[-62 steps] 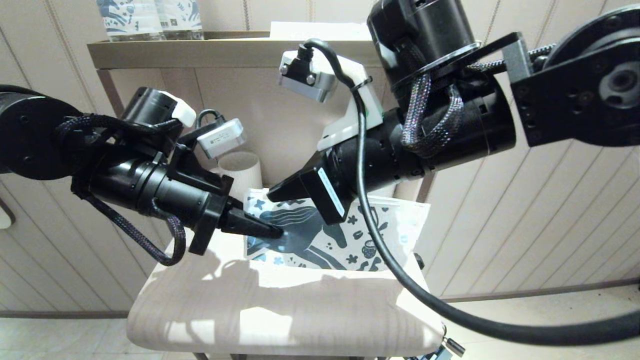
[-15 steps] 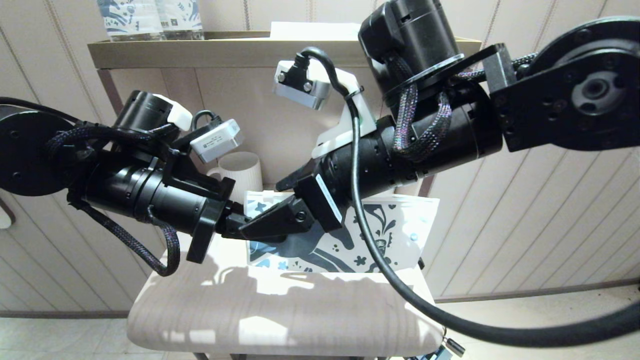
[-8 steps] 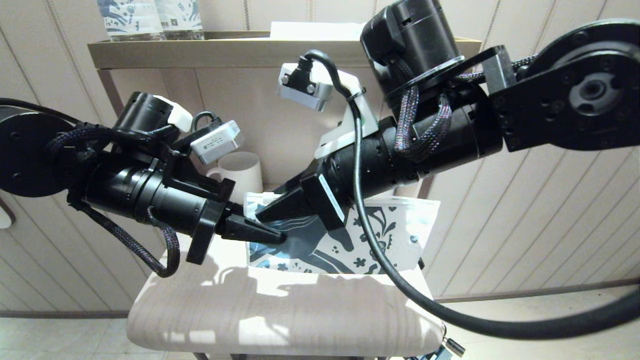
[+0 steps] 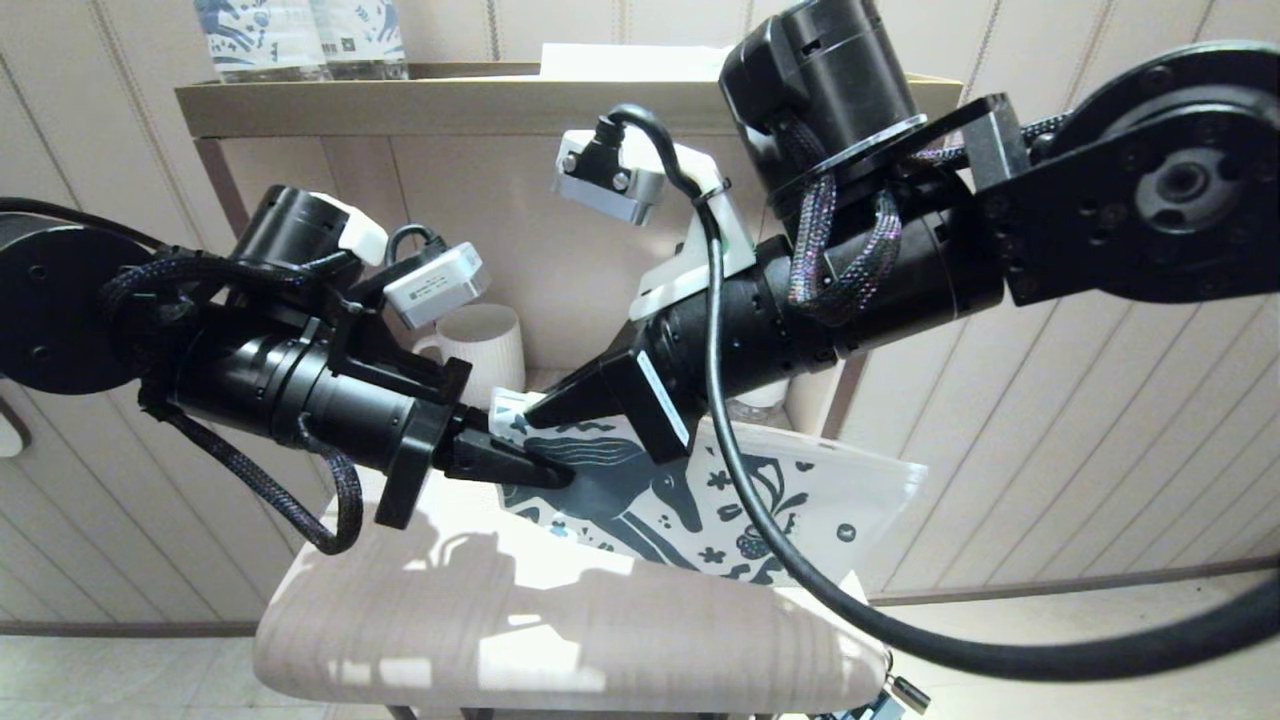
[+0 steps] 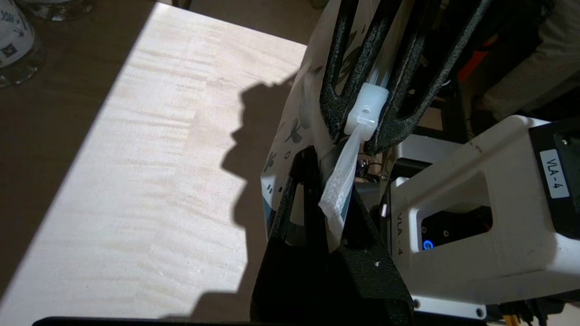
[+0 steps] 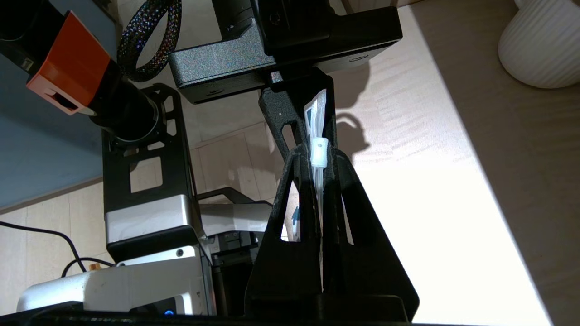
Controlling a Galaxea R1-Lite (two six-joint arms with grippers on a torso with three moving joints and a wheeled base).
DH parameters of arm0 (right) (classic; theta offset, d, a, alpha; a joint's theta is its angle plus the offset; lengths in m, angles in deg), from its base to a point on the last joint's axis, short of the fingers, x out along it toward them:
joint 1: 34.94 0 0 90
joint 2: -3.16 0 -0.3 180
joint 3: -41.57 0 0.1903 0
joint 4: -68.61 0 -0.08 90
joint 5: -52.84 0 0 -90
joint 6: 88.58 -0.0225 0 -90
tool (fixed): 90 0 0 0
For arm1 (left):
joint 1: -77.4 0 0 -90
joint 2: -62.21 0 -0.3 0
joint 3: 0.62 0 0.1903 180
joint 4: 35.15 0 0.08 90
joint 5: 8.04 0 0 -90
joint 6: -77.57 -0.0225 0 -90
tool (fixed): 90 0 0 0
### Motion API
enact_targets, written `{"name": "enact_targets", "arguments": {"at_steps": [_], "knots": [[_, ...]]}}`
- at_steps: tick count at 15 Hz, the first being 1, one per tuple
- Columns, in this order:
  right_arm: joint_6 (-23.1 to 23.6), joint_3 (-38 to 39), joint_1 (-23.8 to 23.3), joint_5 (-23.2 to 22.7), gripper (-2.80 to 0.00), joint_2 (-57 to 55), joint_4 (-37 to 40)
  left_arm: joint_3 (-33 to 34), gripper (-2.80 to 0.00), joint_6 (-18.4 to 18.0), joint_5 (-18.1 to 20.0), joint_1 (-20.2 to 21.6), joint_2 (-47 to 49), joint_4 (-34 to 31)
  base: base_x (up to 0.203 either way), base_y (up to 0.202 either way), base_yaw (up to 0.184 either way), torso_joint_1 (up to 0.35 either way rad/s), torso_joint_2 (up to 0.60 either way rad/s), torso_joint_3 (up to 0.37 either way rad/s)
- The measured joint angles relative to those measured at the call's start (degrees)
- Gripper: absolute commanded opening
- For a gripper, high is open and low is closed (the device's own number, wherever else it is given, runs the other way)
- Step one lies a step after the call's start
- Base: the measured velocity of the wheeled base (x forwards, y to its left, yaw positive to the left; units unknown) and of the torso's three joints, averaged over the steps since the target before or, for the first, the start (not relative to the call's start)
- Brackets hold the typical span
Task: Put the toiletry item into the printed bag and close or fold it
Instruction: Close the strorage bag and place it on the desk
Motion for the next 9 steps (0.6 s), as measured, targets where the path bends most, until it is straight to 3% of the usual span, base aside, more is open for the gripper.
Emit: {"name": "enact_targets", "arguments": {"at_steps": [9], "knots": [[0.52, 8.28, -3.96, -0.01, -2.8, 4.87, -0.43, -0.33, -2.8, 0.21, 0.0, 0.0, 0.75, 0.1, 0.0, 0.0, 0.0, 0.0, 0.0, 0.0]]}}
